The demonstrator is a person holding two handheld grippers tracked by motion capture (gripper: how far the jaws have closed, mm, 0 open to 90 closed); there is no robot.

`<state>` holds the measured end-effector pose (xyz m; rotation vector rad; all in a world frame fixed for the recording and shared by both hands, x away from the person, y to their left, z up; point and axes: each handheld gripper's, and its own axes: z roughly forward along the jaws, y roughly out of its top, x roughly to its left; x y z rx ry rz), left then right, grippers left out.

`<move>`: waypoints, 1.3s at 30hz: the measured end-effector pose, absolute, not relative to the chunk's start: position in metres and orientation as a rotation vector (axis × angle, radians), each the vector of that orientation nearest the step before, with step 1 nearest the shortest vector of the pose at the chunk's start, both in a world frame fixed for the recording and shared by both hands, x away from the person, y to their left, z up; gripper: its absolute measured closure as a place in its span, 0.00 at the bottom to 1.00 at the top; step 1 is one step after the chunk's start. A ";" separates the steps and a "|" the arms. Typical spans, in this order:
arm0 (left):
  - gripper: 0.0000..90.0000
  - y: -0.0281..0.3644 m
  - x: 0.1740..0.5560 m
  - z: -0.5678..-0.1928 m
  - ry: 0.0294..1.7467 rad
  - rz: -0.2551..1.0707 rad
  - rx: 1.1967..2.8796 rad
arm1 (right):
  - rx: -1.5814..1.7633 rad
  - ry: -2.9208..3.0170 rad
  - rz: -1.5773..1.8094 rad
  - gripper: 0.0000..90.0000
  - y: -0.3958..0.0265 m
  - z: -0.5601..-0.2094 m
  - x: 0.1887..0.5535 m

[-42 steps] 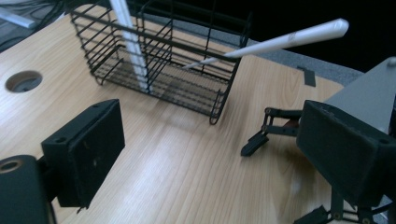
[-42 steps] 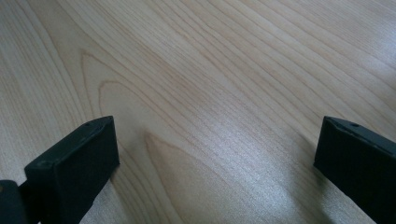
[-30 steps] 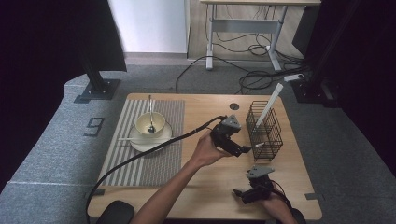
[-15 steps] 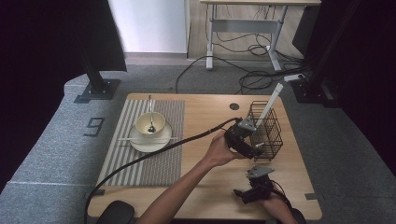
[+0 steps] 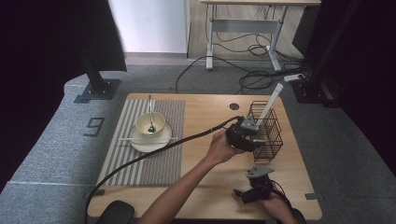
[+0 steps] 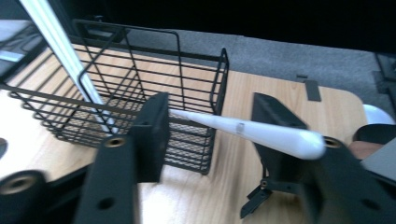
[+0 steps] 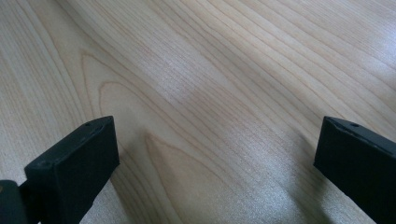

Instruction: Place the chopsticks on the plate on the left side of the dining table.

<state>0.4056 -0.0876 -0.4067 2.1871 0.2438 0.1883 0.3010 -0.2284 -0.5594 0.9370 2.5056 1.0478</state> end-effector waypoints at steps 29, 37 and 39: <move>0.92 -0.078 0.409 -0.394 0.258 0.289 2.168 | 0.933 2.509 1.048 0.00 -0.229 -0.559 0.301; 0.92 -0.063 0.410 -0.382 0.277 0.228 2.119 | 0.930 2.509 1.047 0.00 -0.229 -0.559 0.301; 0.92 -0.057 0.412 -0.380 0.286 0.215 2.112 | 0.931 2.509 1.047 0.00 -0.229 -0.559 0.301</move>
